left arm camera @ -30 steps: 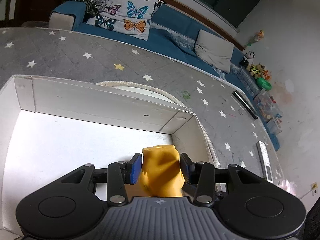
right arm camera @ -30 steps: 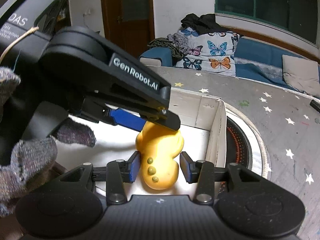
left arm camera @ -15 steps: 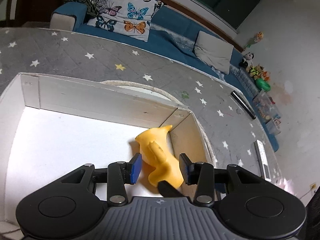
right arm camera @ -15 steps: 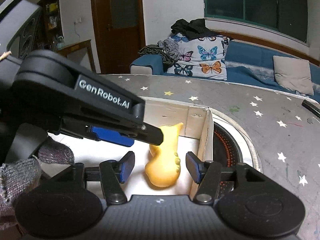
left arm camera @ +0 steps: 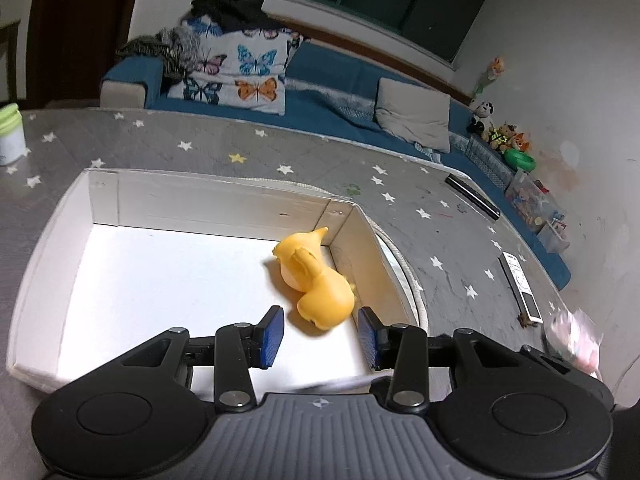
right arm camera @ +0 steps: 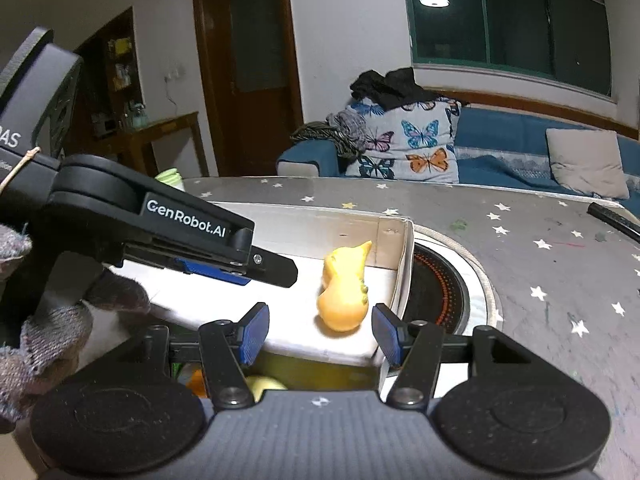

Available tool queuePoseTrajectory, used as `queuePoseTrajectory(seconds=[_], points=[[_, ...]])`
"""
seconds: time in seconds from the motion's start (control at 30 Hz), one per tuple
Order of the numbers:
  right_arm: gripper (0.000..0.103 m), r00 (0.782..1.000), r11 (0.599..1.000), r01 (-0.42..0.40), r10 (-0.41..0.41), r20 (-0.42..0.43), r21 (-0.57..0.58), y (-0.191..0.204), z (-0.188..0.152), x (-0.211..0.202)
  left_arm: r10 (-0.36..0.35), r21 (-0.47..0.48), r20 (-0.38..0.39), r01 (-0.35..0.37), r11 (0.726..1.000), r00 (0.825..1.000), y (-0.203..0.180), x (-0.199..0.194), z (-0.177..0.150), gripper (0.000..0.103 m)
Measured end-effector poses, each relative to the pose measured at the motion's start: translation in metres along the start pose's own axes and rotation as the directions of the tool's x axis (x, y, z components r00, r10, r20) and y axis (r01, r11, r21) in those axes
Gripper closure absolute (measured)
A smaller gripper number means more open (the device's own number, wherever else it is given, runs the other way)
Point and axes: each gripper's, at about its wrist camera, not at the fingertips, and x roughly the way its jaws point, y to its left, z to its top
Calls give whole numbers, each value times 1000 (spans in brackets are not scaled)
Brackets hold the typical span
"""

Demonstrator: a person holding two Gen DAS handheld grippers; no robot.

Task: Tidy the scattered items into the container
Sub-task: 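Move the left tool to the fluffy yellow chick plush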

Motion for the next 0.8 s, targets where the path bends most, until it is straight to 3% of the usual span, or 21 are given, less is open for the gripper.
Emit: queuePoseTrajectory(seconds=[0.33, 0.8], points=[[44, 999, 999, -30, 31, 15, -43, 21, -29, -41, -9, -4, 34, 9, 1000, 999, -4, -28, -33, 60], [44, 997, 996, -73, 70, -44, -56, 38, -59, -36, 3, -46, -40, -5, 999, 999, 9, -26, -58, 60]])
